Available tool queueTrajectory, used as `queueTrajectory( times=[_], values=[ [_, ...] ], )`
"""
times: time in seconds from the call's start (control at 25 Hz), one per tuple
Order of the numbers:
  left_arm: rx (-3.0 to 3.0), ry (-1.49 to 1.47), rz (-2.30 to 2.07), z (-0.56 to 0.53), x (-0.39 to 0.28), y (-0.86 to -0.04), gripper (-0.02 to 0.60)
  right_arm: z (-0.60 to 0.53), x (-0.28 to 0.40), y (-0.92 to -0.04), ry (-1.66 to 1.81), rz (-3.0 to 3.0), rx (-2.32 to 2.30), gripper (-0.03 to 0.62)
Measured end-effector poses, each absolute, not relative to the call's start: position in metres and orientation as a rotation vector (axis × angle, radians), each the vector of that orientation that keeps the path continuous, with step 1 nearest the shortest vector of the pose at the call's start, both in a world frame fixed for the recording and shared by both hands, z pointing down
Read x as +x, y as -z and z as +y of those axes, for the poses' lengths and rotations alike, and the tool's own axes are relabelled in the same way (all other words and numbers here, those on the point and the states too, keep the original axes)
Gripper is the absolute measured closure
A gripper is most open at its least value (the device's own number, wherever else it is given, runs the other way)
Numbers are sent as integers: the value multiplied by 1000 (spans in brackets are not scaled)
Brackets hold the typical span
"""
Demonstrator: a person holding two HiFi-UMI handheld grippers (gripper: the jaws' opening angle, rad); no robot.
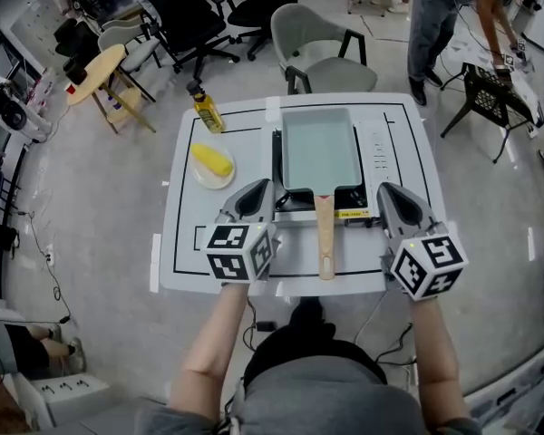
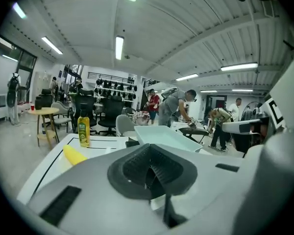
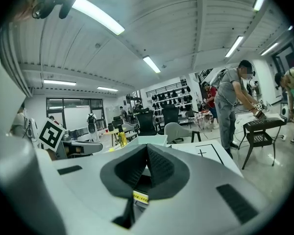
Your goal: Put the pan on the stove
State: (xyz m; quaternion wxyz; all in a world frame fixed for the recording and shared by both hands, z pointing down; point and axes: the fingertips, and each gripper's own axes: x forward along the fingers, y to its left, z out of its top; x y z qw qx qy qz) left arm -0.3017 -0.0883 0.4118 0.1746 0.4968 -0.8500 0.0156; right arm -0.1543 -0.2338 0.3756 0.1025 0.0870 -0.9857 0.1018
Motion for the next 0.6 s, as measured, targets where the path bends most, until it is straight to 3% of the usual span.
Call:
queueTrajectory(
  times=[0.6],
  values=[
    [1451,-14,-2418,-86,-293,-403,575,-235,-146,-381,-260,-2924,270,592]
  ],
)
